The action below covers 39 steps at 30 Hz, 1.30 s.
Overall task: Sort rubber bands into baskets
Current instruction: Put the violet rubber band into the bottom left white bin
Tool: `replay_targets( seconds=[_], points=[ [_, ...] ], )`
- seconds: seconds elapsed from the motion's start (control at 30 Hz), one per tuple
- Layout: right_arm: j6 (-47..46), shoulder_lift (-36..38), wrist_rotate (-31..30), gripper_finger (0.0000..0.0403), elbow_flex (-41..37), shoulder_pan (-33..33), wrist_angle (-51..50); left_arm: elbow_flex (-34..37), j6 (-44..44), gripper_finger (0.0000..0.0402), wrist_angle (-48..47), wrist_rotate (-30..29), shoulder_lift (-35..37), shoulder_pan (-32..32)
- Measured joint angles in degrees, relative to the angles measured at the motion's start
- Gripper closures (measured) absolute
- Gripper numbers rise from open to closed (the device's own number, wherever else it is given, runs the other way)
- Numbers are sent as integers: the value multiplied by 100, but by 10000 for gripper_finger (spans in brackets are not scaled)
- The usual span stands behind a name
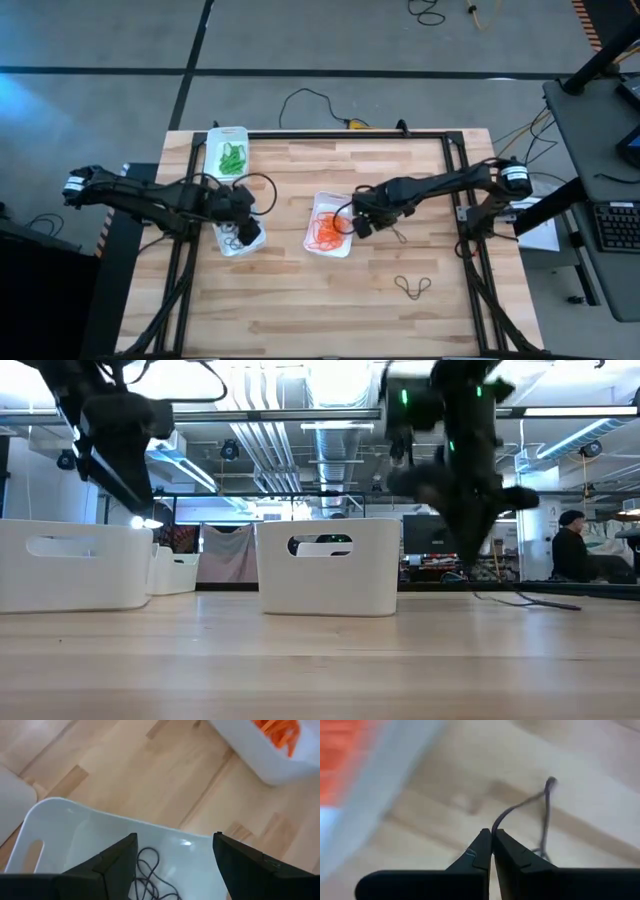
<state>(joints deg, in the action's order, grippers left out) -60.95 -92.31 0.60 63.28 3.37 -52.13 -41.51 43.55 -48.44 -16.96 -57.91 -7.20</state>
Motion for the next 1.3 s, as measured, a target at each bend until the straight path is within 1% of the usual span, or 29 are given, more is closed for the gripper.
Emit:
replay_targets(
  seconds=[0.13,0.23,0.37,0.47,0.57,0.67,0.77,0.83,0.97,1.1,1.2,1.3],
  points=[
    [-322,32,-6,394,510,-506,32,-212,-1,159,12,-1,1,0],
    [-686,-55,-3,394,874,-1047,66,-372,-107,159,15,-1,5,-18],
    [-916,-237,-330,394,1365,-1906,300,-562,-203,159,28,-2,17,-139],
    [-623,-460,-712,394,1612,-2537,911,-622,-170,159,67,-2,17,-241],
    [-199,-751,-812,394,1809,-2975,1522,-639,-170,159,231,-3,20,-420],
    [725,-1151,-826,394,2031,-3276,2158,-639,2,159,414,3,24,-730],
    [1591,-1631,-826,394,2335,-3449,2642,-639,438,159,468,65,-10,-1090],
    [1879,-1968,-789,394,2608,-3472,2775,-635,509,159,544,69,-46,-1442],
    [2364,-2578,-828,394,3244,-3401,2750,-557,379,159,1073,-117,-167,-2329],
    [2800,-3119,-836,394,3893,-3305,2730,-438,-78,159,2018,-173,-431,-3052],
    [2831,-3459,-826,394,4271,-3239,2623,-335,-299,159,2704,-178,-772,-3300],
    [2799,-3742,-817,394,4649,-3184,2228,-307,-388,159,3218,-152,-1225,-3371]
  ],
)
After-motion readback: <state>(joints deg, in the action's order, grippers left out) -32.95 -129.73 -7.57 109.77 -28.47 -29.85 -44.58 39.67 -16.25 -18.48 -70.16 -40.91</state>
